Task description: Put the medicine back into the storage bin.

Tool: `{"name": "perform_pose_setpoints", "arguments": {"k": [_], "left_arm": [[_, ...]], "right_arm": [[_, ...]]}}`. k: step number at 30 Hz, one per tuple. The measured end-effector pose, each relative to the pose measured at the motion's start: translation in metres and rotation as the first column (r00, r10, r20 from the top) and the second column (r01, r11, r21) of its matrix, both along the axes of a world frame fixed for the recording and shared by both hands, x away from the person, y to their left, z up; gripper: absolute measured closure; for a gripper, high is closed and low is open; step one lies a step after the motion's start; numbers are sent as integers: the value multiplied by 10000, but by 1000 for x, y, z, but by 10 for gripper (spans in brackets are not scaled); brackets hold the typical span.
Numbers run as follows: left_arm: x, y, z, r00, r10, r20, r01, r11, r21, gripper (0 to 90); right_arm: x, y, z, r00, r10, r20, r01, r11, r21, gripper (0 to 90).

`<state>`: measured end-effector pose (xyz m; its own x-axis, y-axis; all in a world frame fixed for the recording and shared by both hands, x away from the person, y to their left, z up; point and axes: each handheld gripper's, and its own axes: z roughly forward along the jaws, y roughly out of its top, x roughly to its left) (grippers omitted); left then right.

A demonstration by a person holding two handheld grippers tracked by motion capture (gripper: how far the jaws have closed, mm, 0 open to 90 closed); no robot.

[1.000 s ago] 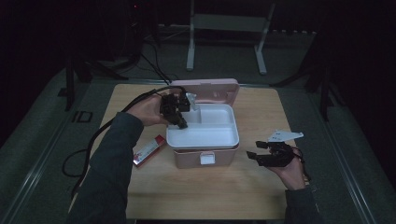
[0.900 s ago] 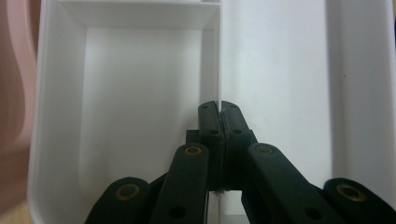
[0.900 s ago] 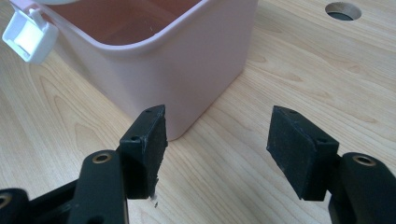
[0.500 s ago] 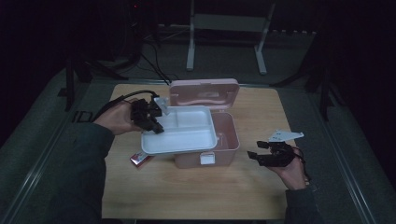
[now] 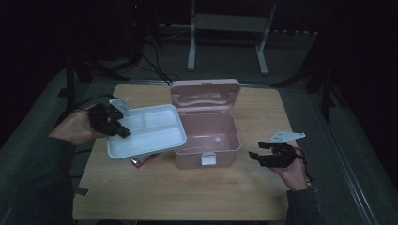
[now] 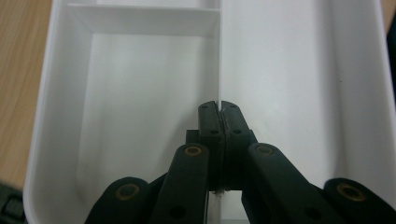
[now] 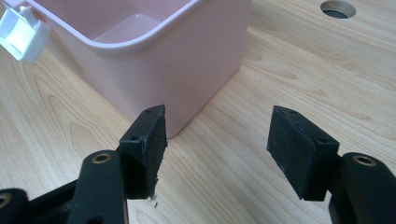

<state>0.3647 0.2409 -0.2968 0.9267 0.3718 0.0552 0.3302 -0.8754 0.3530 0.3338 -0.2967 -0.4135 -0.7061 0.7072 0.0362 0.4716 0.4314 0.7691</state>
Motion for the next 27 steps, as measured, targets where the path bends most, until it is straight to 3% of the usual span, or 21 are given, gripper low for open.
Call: {"name": "perform_pose_setpoints", "arguments": {"k": [6,7,8,12,13,14,16,21,22,24,27], "left_arm": [[7,32,-17,9941,1078,143,-1070,9933,-440,893],[7,32,-17,9941,1078,143,-1070,9933,-440,893],[14,40,-26,9903,1388,-72,-1389,9877,-711,893],[27,49,-45,9764,2157,98,-2150,9753,-505,893],[27,49,-45,9764,2157,98,-2150,9753,-505,893],[36,51,-56,9682,2500,89,-2491,9668,-563,893],[46,52,-67,9622,2719,-145,-2722,9595,-728,892],[68,43,-91,9429,3324,-192,-3330,9419,-446,892],[68,43,-91,9429,3324,-192,-3330,9419,-446,892],[79,37,-103,9316,3624,-284,-3630,9317,-162,892],[88,32,-112,9252,3769,-437,-3772,9261,5,892]], "right_arm": [[0,0,1,10000,-7,34,7,10000,-4,370],[0,0,1,10000,-7,34,7,10000,-4,370],[0,0,1,10000,15,48,-15,10000,-1,370],[0,-1,2,10000,-7,76,7,10000,18,370],[0,-1,3,10000,-37,79,37,10000,29,370],[0,-1,3,10000,-43,74,43,10000,36,370],[0,-1,3,10000,-14,94,13,10000,26,370],[-1,-1,3,9999,-13,112,12,10000,23,370],[-1,-2,4,9999,-19,115,19,10000,15,370],[-1,-3,4,9999,-25,128,25,10000,9,370],[-2,-4,5,9999,-68,148,68,10000,41,370]]}}
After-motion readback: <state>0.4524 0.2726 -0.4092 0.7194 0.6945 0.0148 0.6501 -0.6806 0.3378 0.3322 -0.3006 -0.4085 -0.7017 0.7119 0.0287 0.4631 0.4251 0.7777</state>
